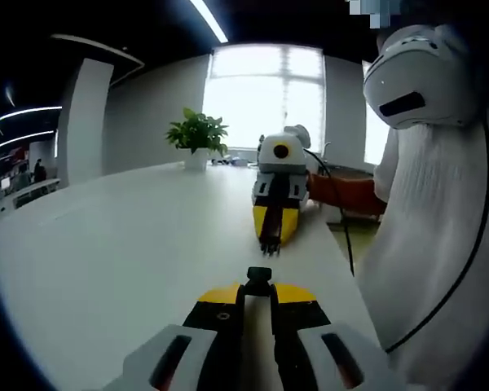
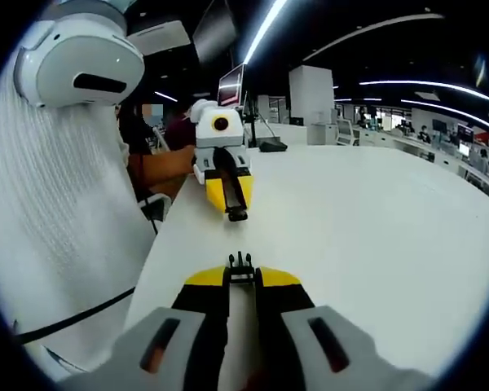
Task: Snap the two parts of the plastic buckle together until the buckle closes and remains connected.
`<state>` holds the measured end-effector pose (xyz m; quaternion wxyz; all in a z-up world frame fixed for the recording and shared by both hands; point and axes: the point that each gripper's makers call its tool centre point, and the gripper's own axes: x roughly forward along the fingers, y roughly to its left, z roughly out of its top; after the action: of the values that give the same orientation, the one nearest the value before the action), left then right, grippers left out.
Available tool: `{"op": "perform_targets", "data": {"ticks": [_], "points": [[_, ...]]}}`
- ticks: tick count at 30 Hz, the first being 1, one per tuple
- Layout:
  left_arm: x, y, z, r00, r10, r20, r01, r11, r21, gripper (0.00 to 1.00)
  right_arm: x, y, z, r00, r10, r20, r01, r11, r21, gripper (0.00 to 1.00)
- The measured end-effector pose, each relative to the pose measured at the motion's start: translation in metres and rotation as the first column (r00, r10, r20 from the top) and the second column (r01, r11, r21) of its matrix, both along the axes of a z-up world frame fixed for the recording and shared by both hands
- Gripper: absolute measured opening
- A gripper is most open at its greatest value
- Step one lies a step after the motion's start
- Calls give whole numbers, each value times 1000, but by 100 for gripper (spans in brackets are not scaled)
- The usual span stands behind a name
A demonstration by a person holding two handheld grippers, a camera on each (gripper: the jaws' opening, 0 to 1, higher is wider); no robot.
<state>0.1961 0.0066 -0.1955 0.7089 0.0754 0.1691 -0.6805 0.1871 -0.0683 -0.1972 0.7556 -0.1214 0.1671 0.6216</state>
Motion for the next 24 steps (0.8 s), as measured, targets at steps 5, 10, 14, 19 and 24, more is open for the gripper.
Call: {"op": "perform_targets", "data": {"ticks": [5, 10, 14, 19, 24], "points": [[-5, 0, -2, 1000, -20, -1, 20, 1000, 14, 12, -5, 4, 0, 1000, 13, -5, -13, 1000, 2, 13], [-8, -1, -6, 1000, -31, -1, 31, 999, 36, 12, -6, 7, 0, 1000, 18, 6, -17, 1000, -3, 13], [-9, 0, -7, 999, -34, -1, 34, 998, 46, 12, -7, 9, 1, 1000, 22, 13, -22, 1000, -3, 13], [-11, -1, -9, 999, -42, -1, 42, 998, 56, 12, -11, 14, 0, 999, 33, 24, -33, 999, -13, 13], [-13, -3, -9, 999, -49, -1, 49, 997, 54, 12, -14, 17, 0, 999, 34, 32, -34, 999, -13, 13]]}}
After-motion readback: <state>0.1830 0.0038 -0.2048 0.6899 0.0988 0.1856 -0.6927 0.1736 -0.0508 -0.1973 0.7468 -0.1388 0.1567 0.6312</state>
